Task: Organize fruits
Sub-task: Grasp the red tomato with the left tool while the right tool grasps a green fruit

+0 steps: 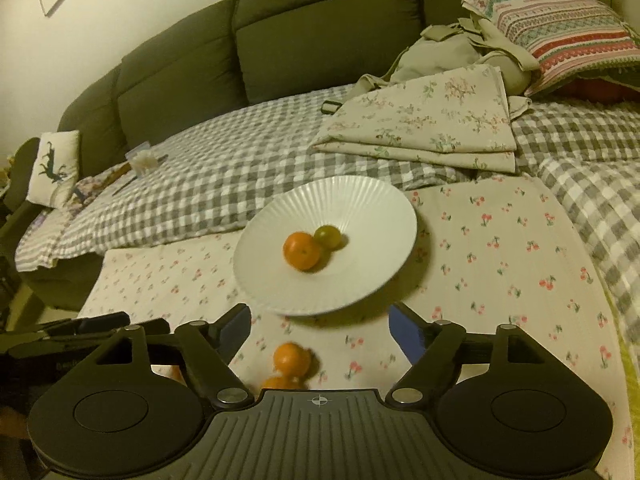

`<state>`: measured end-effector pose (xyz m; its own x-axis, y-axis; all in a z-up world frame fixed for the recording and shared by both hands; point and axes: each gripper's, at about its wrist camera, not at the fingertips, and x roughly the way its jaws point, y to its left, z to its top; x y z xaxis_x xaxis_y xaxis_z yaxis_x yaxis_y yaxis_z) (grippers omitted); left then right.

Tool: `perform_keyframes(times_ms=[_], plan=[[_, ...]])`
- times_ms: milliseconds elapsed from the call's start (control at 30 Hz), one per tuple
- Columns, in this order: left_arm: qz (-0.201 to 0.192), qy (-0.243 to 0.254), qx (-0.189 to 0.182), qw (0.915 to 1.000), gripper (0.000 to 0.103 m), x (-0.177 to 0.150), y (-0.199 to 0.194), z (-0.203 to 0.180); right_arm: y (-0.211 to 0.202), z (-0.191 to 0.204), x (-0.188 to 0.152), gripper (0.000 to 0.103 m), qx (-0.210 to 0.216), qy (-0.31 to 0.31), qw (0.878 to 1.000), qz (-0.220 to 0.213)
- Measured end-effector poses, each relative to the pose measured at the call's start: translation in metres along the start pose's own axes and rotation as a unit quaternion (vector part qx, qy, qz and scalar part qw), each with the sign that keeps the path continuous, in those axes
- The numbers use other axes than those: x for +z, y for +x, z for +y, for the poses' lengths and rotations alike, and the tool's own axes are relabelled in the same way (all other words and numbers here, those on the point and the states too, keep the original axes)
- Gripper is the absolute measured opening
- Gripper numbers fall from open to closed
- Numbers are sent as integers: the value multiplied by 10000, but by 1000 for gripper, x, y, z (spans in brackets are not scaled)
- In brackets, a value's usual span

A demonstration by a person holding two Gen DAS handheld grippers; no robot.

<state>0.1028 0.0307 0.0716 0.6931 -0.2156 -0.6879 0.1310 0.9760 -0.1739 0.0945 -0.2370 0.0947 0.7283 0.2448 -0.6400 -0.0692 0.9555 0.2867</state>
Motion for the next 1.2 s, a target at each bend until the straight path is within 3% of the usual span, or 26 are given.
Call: perform_keyframes(times_ms=[400, 833, 1200], plan=[[175, -203, -38, 9996, 76, -15, 1, 6, -24, 14, -27, 86, 243, -102, 9995, 169], [394, -485, -83, 9980, 76, -17, 30, 14, -6, 37, -48, 86, 274, -821, 9942, 638], [402, -692, -145, 9967, 73, -19, 46, 18, 13, 42, -65, 83, 197, -1032, 9898, 966]])
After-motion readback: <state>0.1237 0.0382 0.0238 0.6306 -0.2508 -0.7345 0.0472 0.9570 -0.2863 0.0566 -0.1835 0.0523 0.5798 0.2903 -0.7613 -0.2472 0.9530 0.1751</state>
